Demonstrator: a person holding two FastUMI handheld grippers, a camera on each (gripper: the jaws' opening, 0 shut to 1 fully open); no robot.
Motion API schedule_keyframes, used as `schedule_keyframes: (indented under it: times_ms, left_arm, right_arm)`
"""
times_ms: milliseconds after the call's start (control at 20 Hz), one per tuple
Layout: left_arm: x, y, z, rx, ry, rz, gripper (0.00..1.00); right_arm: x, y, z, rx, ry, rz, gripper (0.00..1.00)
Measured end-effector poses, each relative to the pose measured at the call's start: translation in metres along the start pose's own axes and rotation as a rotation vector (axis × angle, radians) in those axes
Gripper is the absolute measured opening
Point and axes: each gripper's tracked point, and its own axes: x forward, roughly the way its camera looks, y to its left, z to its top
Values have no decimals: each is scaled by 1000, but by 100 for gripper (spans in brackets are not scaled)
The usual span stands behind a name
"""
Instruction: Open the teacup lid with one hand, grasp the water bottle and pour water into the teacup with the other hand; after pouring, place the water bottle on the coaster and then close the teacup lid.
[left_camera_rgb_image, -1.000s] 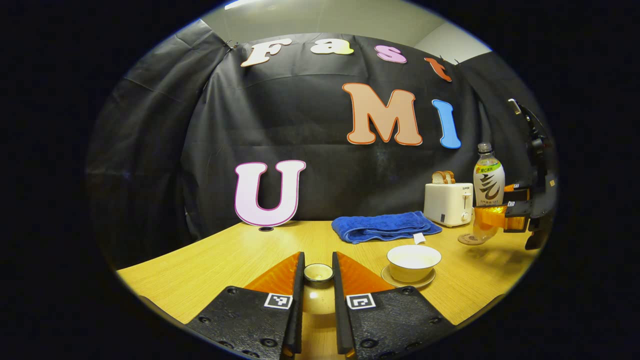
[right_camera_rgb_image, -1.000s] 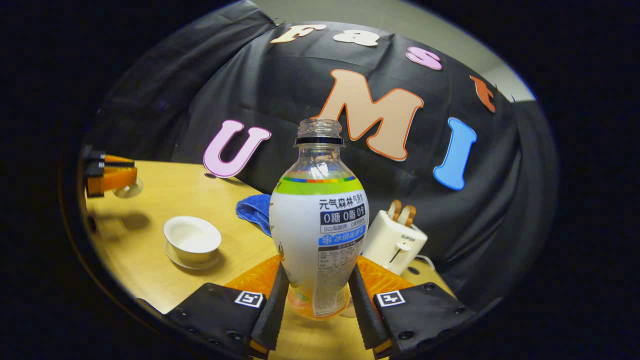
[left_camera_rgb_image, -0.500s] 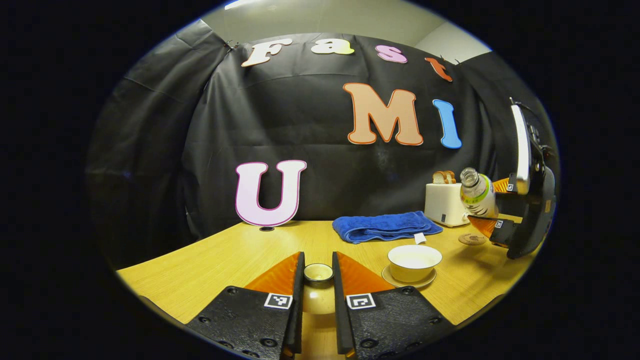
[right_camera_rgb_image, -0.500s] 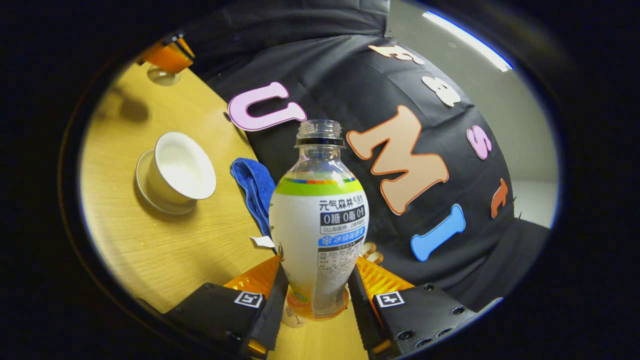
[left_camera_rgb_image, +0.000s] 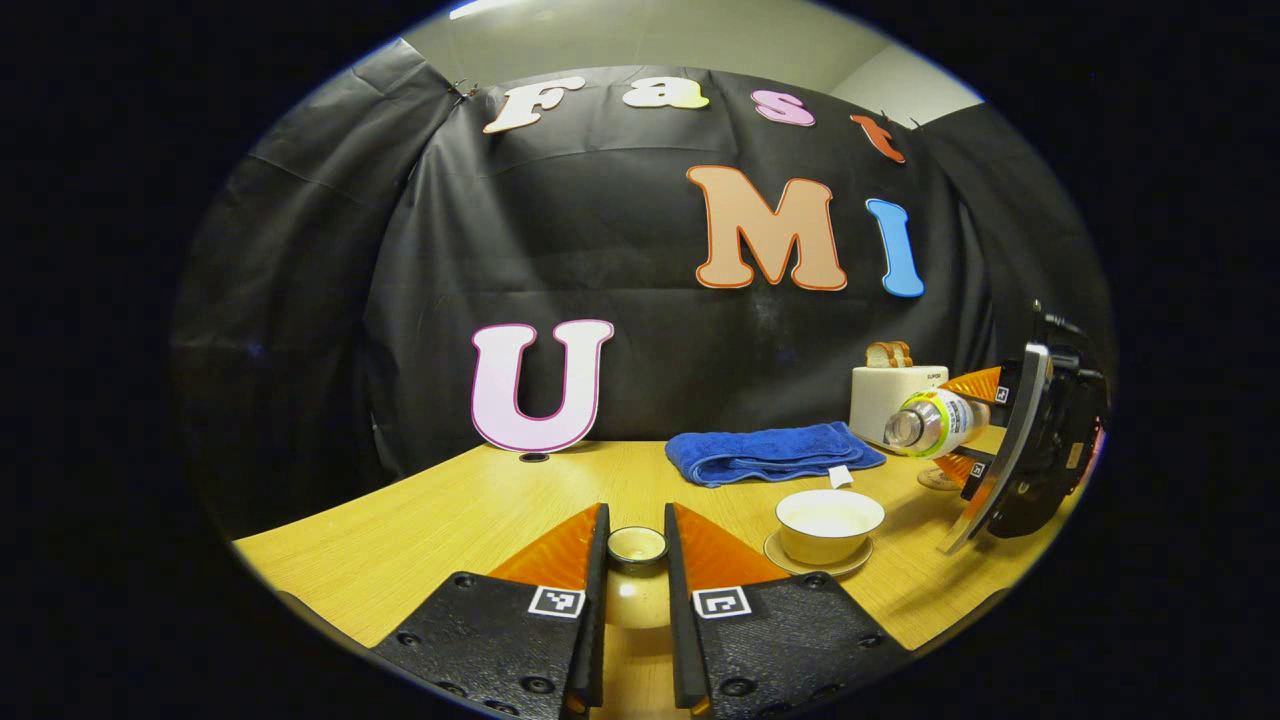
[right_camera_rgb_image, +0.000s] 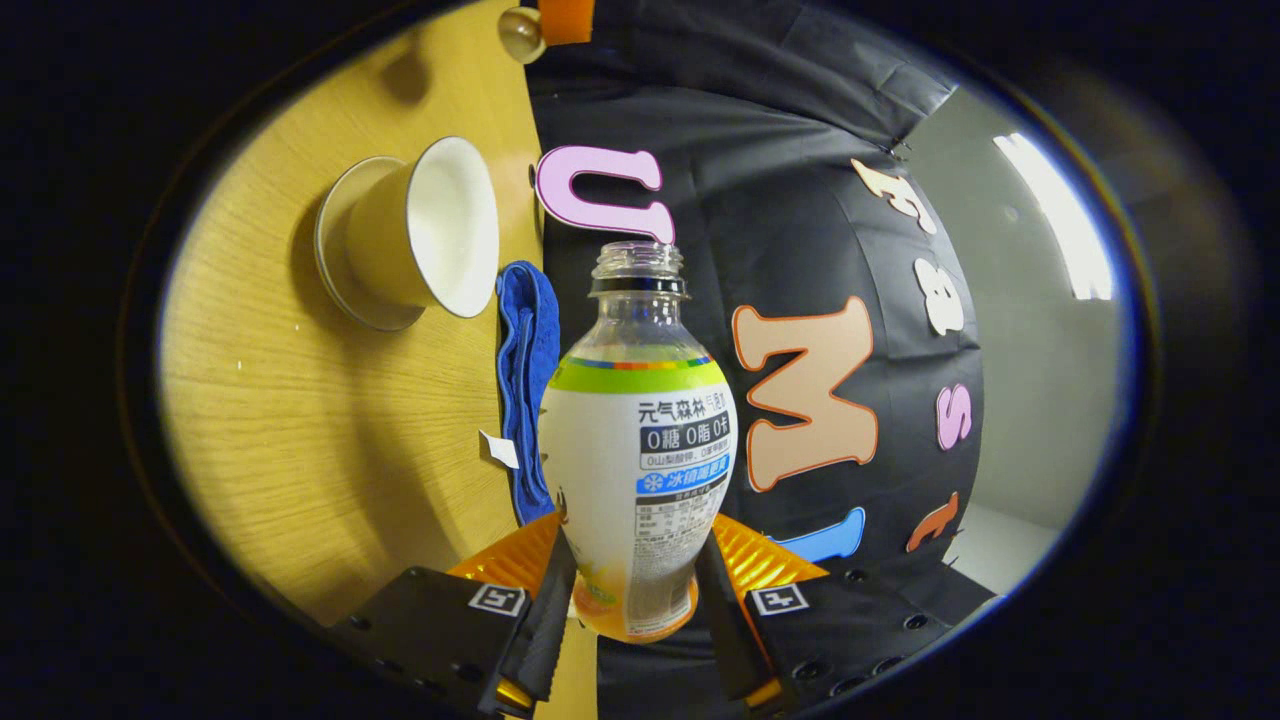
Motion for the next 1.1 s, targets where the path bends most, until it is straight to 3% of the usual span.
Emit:
schedule_keyframes:
  times_ms: [600, 1100]
  left_arm:
    - [1, 0, 0, 0, 0, -2, 25]
    - [1, -1, 0, -1, 1, -2, 25]
  right_arm:
    - [5, -4, 4, -259, -67, -52, 67]
    - [16, -21, 16, -399, -124, -122, 67]
